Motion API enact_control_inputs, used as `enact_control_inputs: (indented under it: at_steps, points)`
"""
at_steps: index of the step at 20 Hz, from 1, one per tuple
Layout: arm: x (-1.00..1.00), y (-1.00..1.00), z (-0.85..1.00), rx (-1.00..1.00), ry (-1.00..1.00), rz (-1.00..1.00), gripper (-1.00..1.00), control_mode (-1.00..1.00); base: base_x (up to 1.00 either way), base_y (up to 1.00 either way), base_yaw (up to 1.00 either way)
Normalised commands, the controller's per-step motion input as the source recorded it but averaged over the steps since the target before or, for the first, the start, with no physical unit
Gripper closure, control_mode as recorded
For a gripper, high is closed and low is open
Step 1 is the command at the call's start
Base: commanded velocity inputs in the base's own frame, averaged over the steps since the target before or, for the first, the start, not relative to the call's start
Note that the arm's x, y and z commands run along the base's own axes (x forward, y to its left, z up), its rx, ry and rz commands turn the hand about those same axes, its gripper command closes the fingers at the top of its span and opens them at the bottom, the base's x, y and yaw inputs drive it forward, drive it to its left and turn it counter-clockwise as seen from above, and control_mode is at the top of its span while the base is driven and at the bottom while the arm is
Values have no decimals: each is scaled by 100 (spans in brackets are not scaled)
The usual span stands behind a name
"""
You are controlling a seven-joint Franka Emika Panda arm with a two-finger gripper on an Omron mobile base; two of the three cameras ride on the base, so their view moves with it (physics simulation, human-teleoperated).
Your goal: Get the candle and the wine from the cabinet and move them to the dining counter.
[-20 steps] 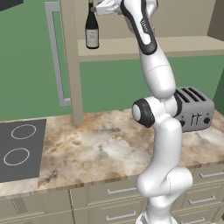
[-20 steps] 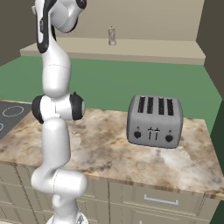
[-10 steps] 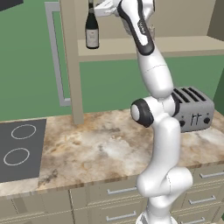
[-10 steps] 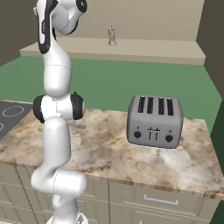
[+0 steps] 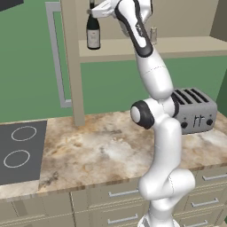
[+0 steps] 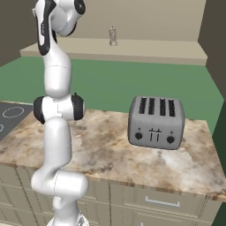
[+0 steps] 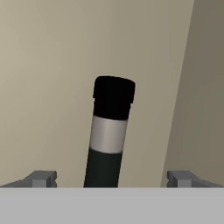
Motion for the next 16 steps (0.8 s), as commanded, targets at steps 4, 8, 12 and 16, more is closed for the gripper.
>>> enact_control_inputs:
  at_steps: [4, 8, 12, 16]
  points:
    - [6, 7, 0, 0, 1, 0, -100, -100, 0, 0, 0]
    - [9, 9, 0, 0, 0, 0, -100, -100, 0, 0, 0]
    - [0, 3, 0, 0, 0, 1, -100, -100, 0, 0, 0]
    - [0, 0, 0, 0, 0, 0, -100, -100, 0, 0, 0]
